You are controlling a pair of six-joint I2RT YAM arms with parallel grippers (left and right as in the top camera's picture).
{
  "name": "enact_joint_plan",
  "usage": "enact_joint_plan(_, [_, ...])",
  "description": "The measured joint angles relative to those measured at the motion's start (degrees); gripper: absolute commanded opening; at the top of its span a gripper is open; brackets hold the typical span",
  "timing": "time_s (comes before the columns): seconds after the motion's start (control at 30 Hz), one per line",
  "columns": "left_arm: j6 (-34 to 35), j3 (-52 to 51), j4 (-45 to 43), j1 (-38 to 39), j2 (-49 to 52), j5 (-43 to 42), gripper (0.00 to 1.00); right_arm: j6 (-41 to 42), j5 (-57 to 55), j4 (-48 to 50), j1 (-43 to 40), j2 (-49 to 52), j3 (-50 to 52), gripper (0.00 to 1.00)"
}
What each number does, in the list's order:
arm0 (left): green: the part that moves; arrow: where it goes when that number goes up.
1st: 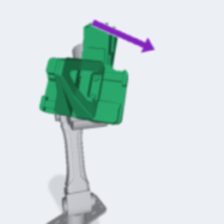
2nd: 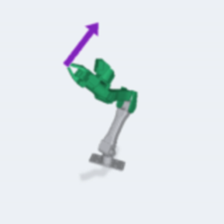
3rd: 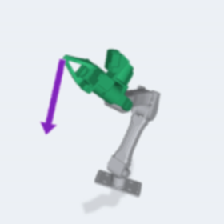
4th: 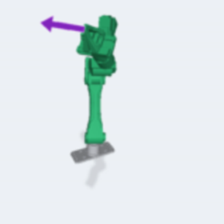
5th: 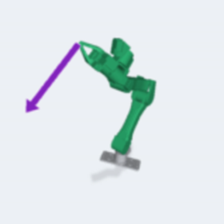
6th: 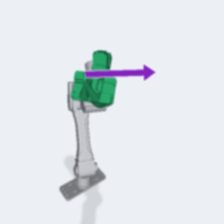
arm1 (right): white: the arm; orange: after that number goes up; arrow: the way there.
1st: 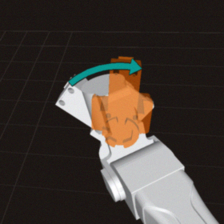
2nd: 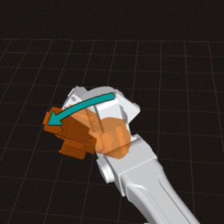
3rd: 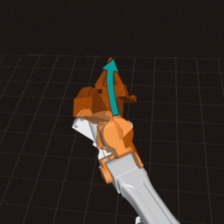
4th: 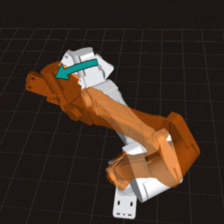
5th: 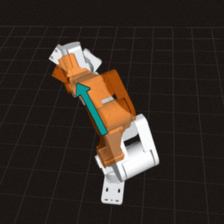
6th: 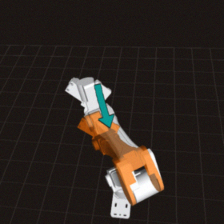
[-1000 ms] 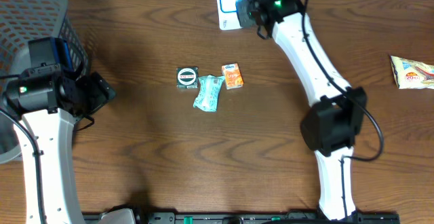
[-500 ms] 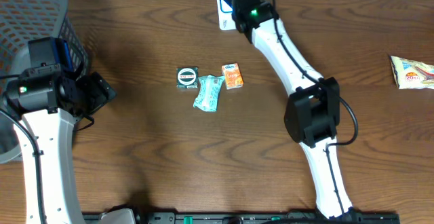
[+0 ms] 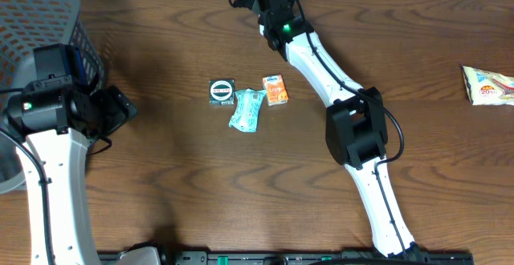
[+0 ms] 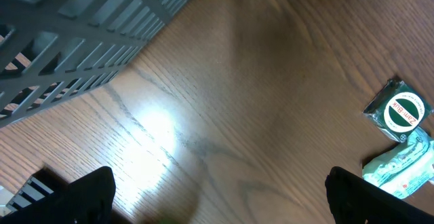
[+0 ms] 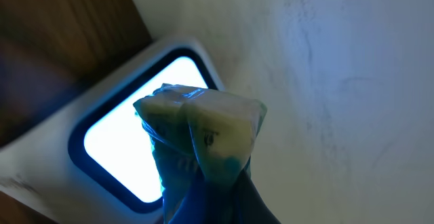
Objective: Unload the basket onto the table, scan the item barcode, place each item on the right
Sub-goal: 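Carry the pack to the far right beside the snack bag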
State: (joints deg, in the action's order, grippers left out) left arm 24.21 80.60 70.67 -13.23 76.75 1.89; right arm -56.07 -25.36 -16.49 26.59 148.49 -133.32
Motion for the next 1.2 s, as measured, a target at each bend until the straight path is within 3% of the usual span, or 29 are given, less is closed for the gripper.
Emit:
enact_joint_plan(0.33, [0.0, 0.0, 0.0, 0.0, 0.0, 0.0, 0.98, -2.8, -1.7, 0.3, 0.0, 0.1, 0.0, 0.01])
enact_joint_plan(0.5, [0.0, 0.0, 0.0, 0.0, 0.0, 0.0, 0.98, 1.1, -2.9, 1.8, -0.2, 0.0, 0.0, 0.01])
enact_joint_plan(0.7, [0.0, 0.0, 0.0, 0.0, 0.0, 0.0, 0.98, 12.8, -7.3, -0.8, -2.5, -2.3, 0.0, 0.01])
enact_joint_plan(1.0, [0.0, 0.0, 0.0, 0.0, 0.0, 0.0, 0.98, 37.3, -8.5, -25.9, -17.5, -14.9, -0.1, 0.01])
enact_joint_plan(1.2, [0.0, 0.0, 0.0, 0.0, 0.0, 0.0, 0.98, 49.4, -5.3, -39.5, -30.1, -16.5, -0.6, 0.01])
